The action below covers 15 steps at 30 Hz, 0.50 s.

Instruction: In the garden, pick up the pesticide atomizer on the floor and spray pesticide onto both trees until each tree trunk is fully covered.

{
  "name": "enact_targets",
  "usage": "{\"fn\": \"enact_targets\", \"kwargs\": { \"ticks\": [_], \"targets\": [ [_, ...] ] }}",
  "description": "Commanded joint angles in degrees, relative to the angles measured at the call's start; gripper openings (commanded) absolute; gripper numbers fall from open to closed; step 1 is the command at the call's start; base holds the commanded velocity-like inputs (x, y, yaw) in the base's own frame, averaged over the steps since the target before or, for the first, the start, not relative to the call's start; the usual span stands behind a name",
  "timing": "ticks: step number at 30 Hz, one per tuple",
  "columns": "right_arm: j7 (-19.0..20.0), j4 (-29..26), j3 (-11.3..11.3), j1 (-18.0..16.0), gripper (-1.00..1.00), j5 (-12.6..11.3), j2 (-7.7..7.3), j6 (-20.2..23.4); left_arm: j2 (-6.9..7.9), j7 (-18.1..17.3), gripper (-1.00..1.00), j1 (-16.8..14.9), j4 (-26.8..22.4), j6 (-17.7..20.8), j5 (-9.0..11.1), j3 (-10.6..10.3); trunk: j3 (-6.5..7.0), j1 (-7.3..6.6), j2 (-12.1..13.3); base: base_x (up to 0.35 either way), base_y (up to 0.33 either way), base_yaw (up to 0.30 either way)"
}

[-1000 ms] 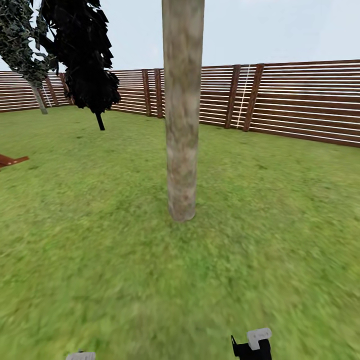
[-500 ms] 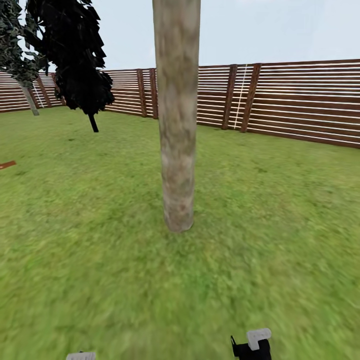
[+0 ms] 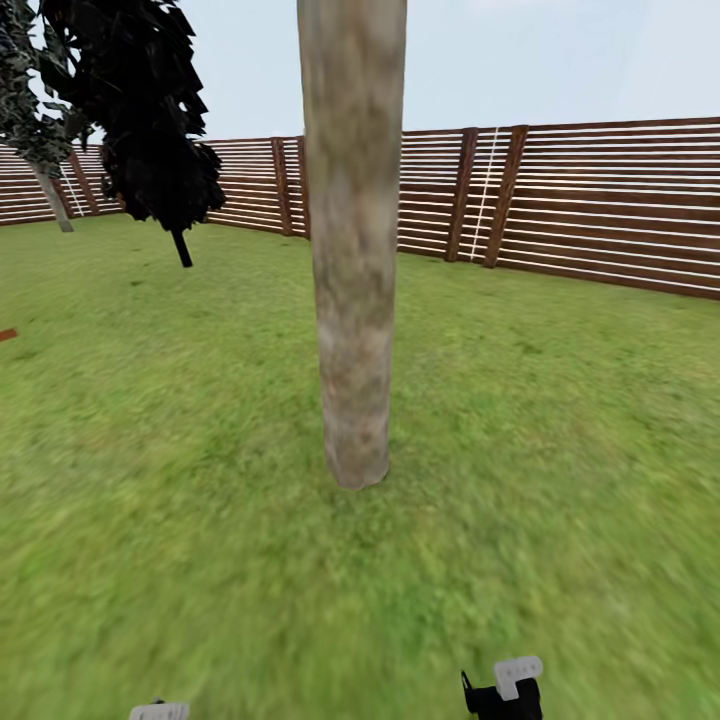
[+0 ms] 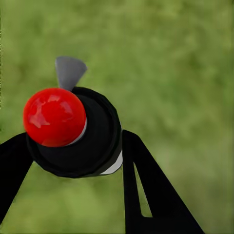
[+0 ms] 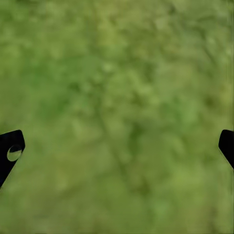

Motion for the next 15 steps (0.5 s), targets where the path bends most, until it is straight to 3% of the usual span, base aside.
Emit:
{"fn": "enact_targets", "kwargs": {
  "ticks": [1, 7, 11, 12, 13, 14, 15],
  "targets": [
    [-0.6, 0.0, 0.3, 0.0, 1.0, 0.4, 0.0, -0.1, 0.0, -0.1, -1.0, 0.0, 0.0, -0.2, -0.6, 0.5, -0.05, 0.03, 0.0, 0.314, -0.086, 0.0],
    [-0.7, 0.0, 0.4, 0.0, 1.0, 0.4, 0.01, -0.1, 0.02, -0.1, -1.0, 0.0, 0.0, -0.1, -0.6, 0.5, -0.05, 0.03, 0.0, 0.253, -0.135, 0.0],
    [-0.8, -0.7, 0.1, -0.1, 1.0, 0.3, 0.07, 0.0, 0.45, 2.3, -1.0, -0.2, -1.2, 0.4, 0.3, 0.5, -0.05, 0.03, 0.0, 0.022, -0.011, 0.0],
    [-0.7, -4.2, 0.1, -0.1, 1.0, 0.4, -0.08, 0.0, 0.28, 4.5, -1.0, -0.7, -3.1, 0.6, 0.0, -0.1, -0.05, 0.03, 0.0, 0.002, -0.001, 0.0],
    [-0.6, -6.5, 0.2, -0.1, 1.0, 0.5, -0.23, 0.1, 0.32, 4.5, -1.0, -0.8, -4.0, 0.7, -0.4, -0.4, -0.05, 0.03, 0.0, 0.001, -0.001, 0.0],
    [-0.3, -12.7, 0.3, -0.1, 1.0, 1.0, -0.59, 0.3, 0.52, 1.8, -1.0, -1.8, -7.0, 1.2, -3.2, -2.2, -0.05, 0.03, 0.0, 0.0, 0.0, 0.0],
    [0.5, -18.0, 0.4, -0.1, 1.0, 3.1, -1.39, 1.1, 0.67, -4.0, -1.0, -3.5, -10.4, 2.7, -7.4, -4.1, -0.05, 0.03, 0.0, 0.0, 0.0, 0.0]
  ]
}}
